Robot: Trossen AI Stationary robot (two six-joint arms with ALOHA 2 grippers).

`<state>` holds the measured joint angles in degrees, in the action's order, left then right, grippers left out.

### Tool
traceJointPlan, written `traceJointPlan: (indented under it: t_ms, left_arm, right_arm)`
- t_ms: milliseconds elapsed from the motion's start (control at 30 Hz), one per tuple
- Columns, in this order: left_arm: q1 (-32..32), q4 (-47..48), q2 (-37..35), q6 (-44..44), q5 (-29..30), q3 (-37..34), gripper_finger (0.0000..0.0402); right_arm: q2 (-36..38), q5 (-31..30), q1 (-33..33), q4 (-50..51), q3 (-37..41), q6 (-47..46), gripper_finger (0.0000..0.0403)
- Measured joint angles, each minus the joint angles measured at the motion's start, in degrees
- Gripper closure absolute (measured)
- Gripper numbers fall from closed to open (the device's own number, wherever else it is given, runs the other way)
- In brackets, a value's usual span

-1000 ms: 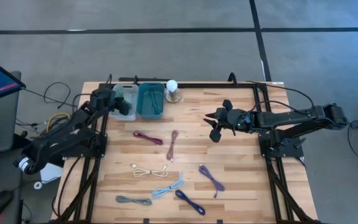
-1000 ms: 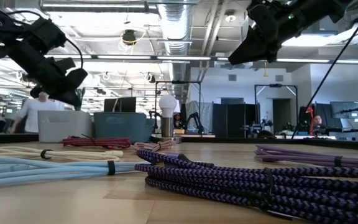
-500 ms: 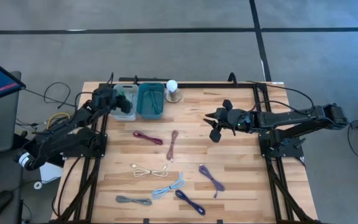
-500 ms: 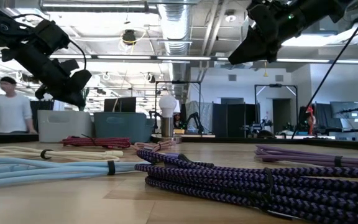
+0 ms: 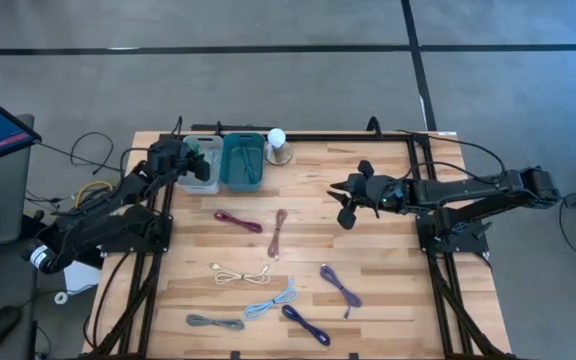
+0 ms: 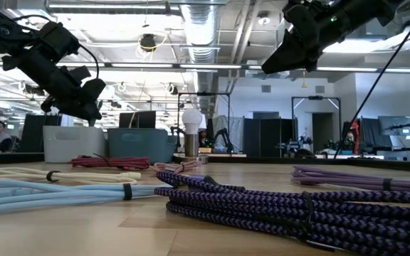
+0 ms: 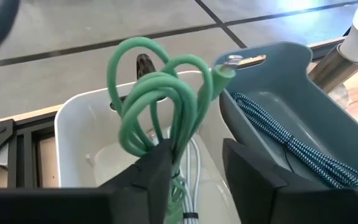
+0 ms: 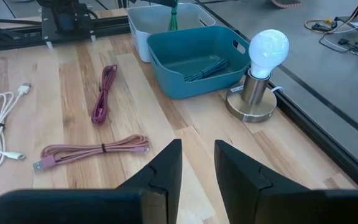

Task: Pick & Place USB Port
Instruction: Put the green charger cable into the gray bin, then put the purple charger cable into the gray bin

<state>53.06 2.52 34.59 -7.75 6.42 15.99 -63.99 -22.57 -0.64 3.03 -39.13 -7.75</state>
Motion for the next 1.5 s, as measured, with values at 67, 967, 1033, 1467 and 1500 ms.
traceJointPlan:
  t_ms: [67, 967, 1033, 1467, 1500]
  left_arm:
    - [0.00, -0.06, -0.01, 0.00, 0.00, 0.00, 0.0237]
    - [-0.49, -16.75, -0.02, -3.06, -9.68, -0.04, 0.0199]
    - [-1.15, -15.29, -0.02, -3.06, -9.68, -0.04, 0.0201]
    - [-6.03, -8.96, -0.04, -3.26, -9.70, -0.04, 0.0211]
    - [-6.34, -8.96, -0.02, -3.23, -9.71, -0.04, 0.0210]
  right_arm:
    - [0.00, 0.00, 0.00, 0.00, 0.00, 0.08, 0.0316]
    - [0.02, 0.00, -0.02, 0.00, -0.02, 0.78, 0.0316]
    - [0.02, 0.00, -0.03, 0.00, -0.02, 0.79, 0.0316]
    - [0.02, 0.00, -0.56, 0.02, -0.02, 1.70, 0.0316]
    - [0.02, 0.00, -0.65, 0.02, -0.02, 1.70, 0.0316]
